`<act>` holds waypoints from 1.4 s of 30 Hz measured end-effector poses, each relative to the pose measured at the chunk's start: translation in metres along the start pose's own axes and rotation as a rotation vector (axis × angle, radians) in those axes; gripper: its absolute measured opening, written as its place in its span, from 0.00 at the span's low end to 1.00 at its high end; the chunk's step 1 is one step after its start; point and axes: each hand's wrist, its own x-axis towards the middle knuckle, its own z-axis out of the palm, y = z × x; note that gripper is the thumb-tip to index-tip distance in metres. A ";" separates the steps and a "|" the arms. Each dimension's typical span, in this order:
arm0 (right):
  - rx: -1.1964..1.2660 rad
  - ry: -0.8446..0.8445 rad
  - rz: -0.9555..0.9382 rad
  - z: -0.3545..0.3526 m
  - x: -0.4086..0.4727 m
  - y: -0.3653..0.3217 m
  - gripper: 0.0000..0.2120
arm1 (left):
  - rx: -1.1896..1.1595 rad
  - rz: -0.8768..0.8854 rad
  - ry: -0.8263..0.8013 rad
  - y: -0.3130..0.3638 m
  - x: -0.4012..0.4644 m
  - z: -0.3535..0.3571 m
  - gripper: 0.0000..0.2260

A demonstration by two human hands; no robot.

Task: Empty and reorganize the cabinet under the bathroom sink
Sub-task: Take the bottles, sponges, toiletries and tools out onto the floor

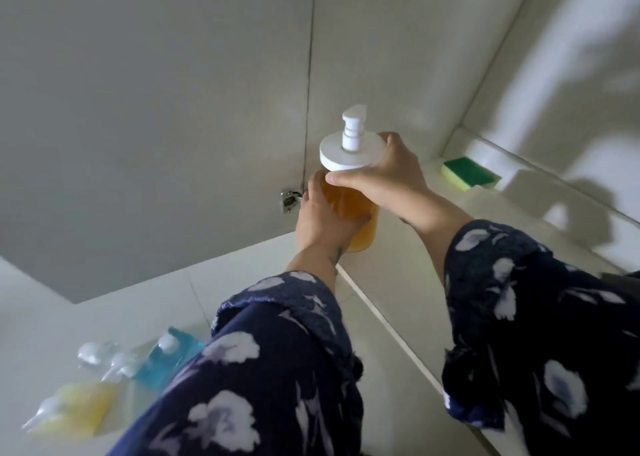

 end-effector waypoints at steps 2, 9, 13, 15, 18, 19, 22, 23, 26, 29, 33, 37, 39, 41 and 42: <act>0.002 -0.054 -0.015 0.019 -0.016 -0.014 0.41 | -0.007 -0.043 0.023 -0.012 -0.016 -0.026 0.39; 0.042 -0.262 -0.078 0.094 -0.087 -0.064 0.43 | -0.001 -0.171 0.172 -0.063 -0.077 -0.120 0.38; 0.041 -0.388 -0.119 0.149 -0.124 -0.085 0.42 | 0.003 -0.250 0.243 -0.105 -0.107 -0.170 0.37; 0.034 -0.443 -0.148 0.180 -0.142 -0.095 0.43 | 0.002 -0.294 0.280 -0.127 -0.119 -0.197 0.36; 0.038 -0.500 -0.196 0.220 -0.166 -0.115 0.44 | 0.009 -0.343 0.353 -0.156 -0.132 -0.238 0.38; 0.038 -0.518 -0.221 0.232 -0.174 -0.124 0.44 | 0.013 -0.359 0.380 -0.164 -0.137 -0.251 0.39; 0.033 -0.575 -0.296 0.260 -0.191 -0.154 0.46 | 0.007 -0.391 0.451 -0.179 -0.146 -0.290 0.40; 0.033 -0.593 -0.315 0.268 -0.196 -0.163 0.47 | 0.006 -0.395 0.473 -0.183 -0.148 -0.302 0.41; 0.057 -0.653 -0.350 0.299 -0.213 -0.188 0.50 | 0.013 -0.402 0.534 -0.201 -0.155 -0.338 0.41; 0.103 -0.696 -0.356 0.334 -0.229 -0.199 0.49 | -0.015 -0.415 0.575 -0.225 -0.157 -0.363 0.41; 0.137 -0.733 -0.360 0.383 -0.242 -0.196 0.47 | -0.094 -0.447 0.632 -0.263 -0.153 -0.376 0.40; 0.154 -0.729 -0.304 0.423 -0.246 -0.175 0.45 | -0.167 -0.458 0.635 -0.299 -0.145 -0.376 0.38; 0.157 -0.721 -0.273 0.439 -0.247 -0.164 0.45 | -0.199 -0.461 0.623 -0.314 -0.142 -0.373 0.36; 0.146 -0.722 -0.255 0.449 -0.247 -0.155 0.45 | -0.229 -0.473 0.625 -0.327 -0.142 -0.368 0.35; 0.138 -0.732 -0.249 0.454 -0.246 -0.151 0.45 | -0.243 -0.478 0.632 -0.333 -0.142 -0.365 0.35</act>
